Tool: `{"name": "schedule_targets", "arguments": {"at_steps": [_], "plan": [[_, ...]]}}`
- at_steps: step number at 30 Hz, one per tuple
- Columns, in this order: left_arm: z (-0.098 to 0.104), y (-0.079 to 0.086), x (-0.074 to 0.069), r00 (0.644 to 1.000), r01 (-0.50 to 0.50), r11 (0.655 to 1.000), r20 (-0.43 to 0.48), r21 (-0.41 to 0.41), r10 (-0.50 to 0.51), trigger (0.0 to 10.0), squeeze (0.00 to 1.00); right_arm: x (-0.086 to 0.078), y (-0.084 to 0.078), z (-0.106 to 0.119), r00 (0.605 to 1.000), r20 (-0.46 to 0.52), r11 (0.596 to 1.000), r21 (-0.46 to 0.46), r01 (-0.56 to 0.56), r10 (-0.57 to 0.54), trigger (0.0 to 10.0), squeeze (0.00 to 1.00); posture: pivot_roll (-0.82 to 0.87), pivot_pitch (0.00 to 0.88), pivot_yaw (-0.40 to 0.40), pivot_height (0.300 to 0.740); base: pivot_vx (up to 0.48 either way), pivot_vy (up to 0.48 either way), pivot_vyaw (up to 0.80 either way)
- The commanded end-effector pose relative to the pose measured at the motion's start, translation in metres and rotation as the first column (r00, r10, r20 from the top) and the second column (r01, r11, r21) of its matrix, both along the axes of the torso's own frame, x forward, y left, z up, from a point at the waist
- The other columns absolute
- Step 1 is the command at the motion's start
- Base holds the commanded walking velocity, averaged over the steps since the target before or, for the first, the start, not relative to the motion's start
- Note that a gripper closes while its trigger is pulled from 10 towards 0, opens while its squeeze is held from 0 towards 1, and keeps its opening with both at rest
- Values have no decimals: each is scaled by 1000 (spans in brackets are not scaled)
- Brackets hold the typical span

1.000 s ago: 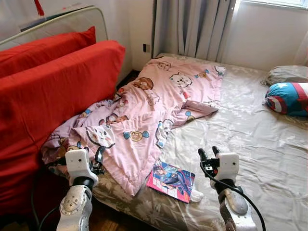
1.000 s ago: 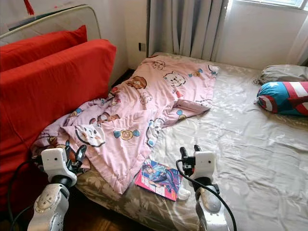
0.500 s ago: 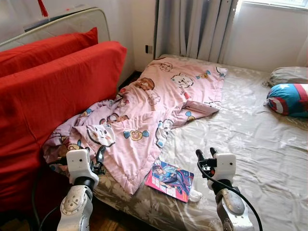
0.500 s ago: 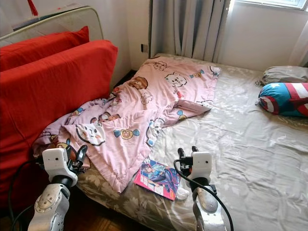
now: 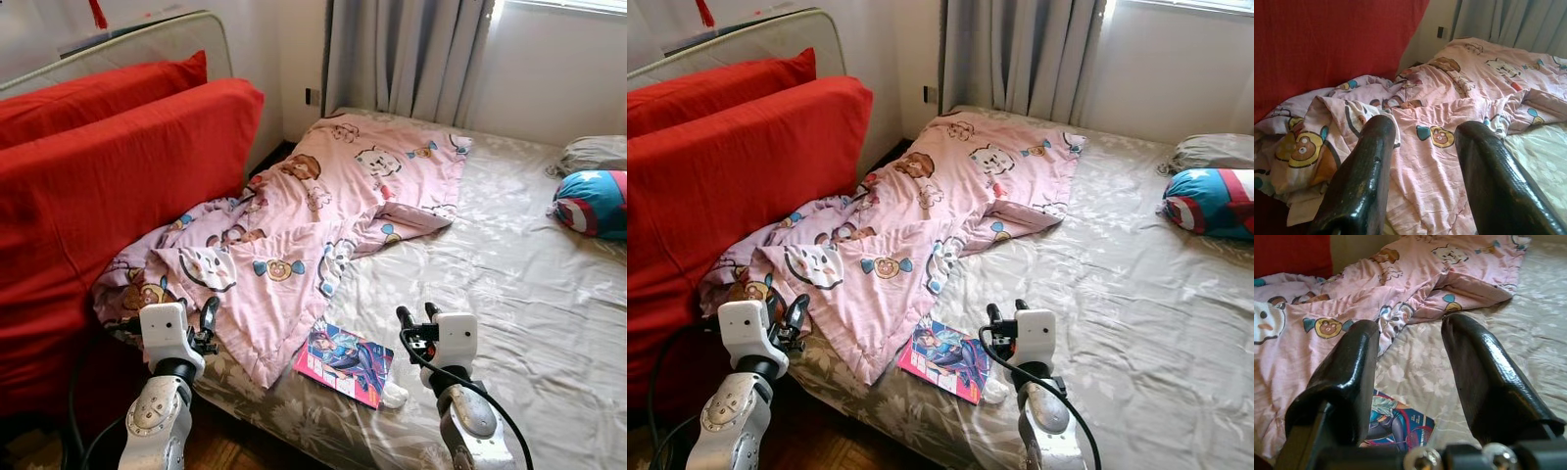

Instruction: Clean up the room

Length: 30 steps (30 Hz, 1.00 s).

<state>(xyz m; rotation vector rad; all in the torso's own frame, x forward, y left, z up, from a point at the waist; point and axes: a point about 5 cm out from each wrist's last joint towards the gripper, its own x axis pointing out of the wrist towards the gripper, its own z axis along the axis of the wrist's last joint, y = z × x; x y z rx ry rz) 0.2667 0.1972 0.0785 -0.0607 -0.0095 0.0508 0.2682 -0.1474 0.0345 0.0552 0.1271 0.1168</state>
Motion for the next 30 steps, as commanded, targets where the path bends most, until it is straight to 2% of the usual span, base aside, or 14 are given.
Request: {"name": "schedule_targets", "arguments": {"at_steps": [1,23,30], "plan": [[2,-2,1,1000,10,1000,-4,5,-10,10000,0,-1,1,2,1000,17,1000,4,-5,5,10000,0,-44,33,-1,660,0,0,0],[0,-7,1,999,35,999,-12,-10,-35,10000,0,-3,5,-1,999,-1,999,3,-38,38,10000,0,-44,31,-3,660,0,0,0],[0,-8,2,999,41,999,-14,-14,-41,10000,0,-2,9,-4,998,-36,998,-13,-59,58,10000,0,-45,27,-2,650,0,0,0]]}}
